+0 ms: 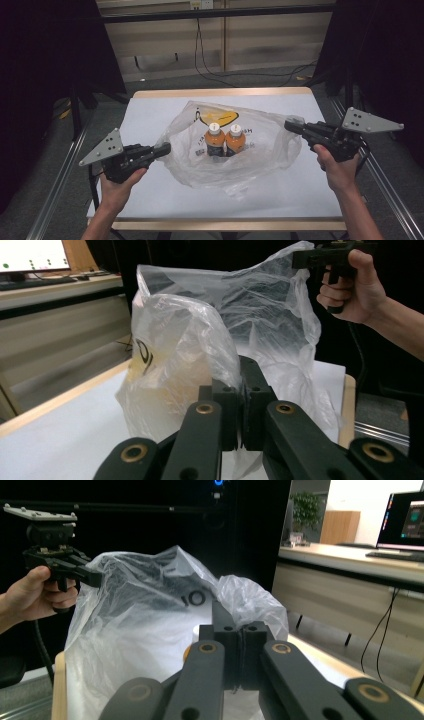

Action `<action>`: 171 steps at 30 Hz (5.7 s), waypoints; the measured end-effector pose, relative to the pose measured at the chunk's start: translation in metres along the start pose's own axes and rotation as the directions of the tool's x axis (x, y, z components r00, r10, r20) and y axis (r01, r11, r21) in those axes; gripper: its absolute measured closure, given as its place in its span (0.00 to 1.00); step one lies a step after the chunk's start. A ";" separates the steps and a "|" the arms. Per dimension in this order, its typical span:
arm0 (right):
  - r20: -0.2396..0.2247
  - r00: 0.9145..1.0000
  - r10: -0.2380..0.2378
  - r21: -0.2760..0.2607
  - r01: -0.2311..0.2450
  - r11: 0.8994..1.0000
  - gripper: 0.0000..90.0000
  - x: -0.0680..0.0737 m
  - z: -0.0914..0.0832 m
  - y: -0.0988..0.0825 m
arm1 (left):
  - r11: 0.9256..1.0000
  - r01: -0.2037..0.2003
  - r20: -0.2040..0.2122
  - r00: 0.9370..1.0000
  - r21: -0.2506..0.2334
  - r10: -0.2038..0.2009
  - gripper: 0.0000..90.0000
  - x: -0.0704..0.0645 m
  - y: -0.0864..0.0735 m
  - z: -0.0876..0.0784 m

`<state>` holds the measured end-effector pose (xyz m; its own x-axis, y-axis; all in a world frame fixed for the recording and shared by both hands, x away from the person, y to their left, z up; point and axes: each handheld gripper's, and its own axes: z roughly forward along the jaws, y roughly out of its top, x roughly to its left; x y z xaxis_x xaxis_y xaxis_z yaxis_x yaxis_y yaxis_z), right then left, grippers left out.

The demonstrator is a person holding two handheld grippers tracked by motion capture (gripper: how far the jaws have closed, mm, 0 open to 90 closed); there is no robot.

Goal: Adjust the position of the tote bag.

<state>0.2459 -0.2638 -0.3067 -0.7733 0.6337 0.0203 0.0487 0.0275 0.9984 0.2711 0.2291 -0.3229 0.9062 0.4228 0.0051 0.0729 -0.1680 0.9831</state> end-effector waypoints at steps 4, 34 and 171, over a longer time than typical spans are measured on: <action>0.007 1.000 -0.001 -0.018 0.001 1.000 0.99 -0.008 0.006 0.010 | 1.000 -0.002 0.002 1.000 -0.027 0.002 0.98 0.007 0.009 -0.001; 0.072 0.997 -0.018 -0.066 0.023 0.998 0.99 -0.042 0.043 0.072 | 0.997 0.014 -0.057 0.998 -0.080 -0.019 0.98 0.071 0.069 0.005; 0.210 0.976 0.054 0.535 -0.160 0.830 0.41 -0.081 0.064 -0.140 | 0.857 0.219 -0.183 0.972 0.466 -0.149 0.46 0.123 -0.122 0.025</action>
<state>0.3423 -0.2698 -0.4517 -0.6199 0.7822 0.0624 0.5026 0.3348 0.7971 0.3836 0.2794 -0.4467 0.7934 0.5991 -0.1076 0.4550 -0.4663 0.7587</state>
